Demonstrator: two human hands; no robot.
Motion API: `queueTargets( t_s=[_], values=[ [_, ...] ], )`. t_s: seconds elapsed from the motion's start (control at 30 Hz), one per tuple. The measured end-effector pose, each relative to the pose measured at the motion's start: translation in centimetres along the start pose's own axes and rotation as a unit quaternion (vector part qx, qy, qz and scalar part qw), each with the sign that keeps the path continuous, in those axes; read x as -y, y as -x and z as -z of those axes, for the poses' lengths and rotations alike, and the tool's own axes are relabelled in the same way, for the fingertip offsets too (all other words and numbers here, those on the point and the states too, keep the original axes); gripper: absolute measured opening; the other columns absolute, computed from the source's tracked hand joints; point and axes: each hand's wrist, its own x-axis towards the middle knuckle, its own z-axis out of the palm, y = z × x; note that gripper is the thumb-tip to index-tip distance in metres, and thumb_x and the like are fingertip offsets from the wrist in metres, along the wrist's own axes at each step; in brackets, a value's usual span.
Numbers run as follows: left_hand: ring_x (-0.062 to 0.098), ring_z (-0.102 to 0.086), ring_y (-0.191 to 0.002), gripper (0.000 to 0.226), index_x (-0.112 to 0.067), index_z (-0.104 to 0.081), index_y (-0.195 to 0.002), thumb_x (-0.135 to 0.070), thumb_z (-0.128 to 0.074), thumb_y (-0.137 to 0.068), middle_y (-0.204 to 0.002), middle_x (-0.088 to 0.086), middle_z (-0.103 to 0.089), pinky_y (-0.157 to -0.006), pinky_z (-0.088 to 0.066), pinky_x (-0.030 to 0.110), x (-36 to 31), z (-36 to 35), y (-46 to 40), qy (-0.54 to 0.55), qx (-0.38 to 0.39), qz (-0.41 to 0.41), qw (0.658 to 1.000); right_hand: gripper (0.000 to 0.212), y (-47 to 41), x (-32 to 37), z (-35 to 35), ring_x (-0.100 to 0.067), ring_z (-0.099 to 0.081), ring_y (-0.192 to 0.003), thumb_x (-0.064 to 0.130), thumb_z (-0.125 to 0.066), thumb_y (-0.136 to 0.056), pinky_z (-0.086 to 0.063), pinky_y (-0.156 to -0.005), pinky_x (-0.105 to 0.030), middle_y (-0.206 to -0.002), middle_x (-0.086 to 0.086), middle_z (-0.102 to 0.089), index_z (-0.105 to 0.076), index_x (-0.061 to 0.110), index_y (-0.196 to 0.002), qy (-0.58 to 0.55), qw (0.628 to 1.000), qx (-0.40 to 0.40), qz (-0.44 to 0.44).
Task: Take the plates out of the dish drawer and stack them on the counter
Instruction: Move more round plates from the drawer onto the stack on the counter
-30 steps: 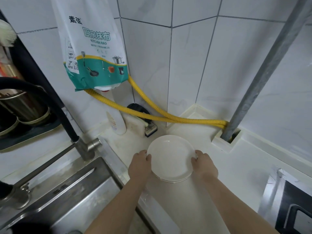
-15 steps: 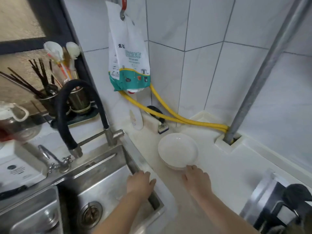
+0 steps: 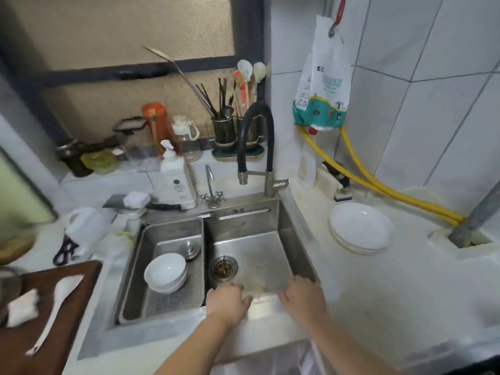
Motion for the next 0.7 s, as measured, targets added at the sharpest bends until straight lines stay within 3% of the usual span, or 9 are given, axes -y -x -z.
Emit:
queueTargets(
  t_s=[0.2,0.33,0.53,0.7],
  values=[
    [0.026,-0.055,-0.117,0.046,-0.025,-0.056,-0.125,-0.052,-0.037,-0.093,-0.127,0.004,-0.059,-0.096,-0.041,0.038,8.2,-2.1,7.1,0.034,-0.007,0.123,0.992,0.041,2.2,9.0,-1.8,-0.027,-0.058,-0.111,0.046,-0.040,-0.094,-0.044,-0.091,-0.036,-0.119,-0.005,-0.063,-0.058,0.018,-0.117,0.009,0.991,0.039,0.126],
    [0.028,-0.060,-0.107,0.040,-0.022,-0.061,-0.109,-0.048,-0.037,-0.092,-0.116,0.006,-0.063,-0.087,-0.045,0.037,13.3,-3.5,12.5,0.081,-0.033,0.200,0.976,0.039,3.7,15.2,-2.9,-0.026,-0.055,-0.116,0.043,-0.039,-0.095,-0.043,-0.092,-0.038,-0.122,-0.006,-0.060,-0.055,0.017,-0.120,0.016,0.975,0.075,0.210],
    [0.026,-0.062,-0.103,0.035,-0.023,-0.062,-0.105,-0.047,-0.041,-0.091,-0.111,0.003,-0.066,-0.078,-0.049,0.034,20.2,-5.7,20.2,0.141,-0.051,0.294,0.944,0.037,7.0,24.1,-5.0,-0.027,-0.059,-0.108,0.043,-0.037,-0.096,-0.047,-0.085,-0.037,-0.117,-0.007,-0.060,-0.055,0.016,-0.114,0.025,0.940,0.106,0.325],
    [0.027,-0.063,-0.101,0.043,-0.020,-0.063,-0.103,-0.053,-0.037,-0.093,-0.108,0.005,-0.067,-0.077,-0.047,0.035,25.8,-8.1,25.5,0.124,-0.025,0.352,0.928,0.037,10.4,31.6,-7.2,-0.027,-0.060,-0.105,0.044,-0.038,-0.095,-0.048,-0.086,-0.036,-0.114,-0.006,-0.062,-0.057,0.017,-0.114,0.023,0.908,0.143,0.394]
  ],
)
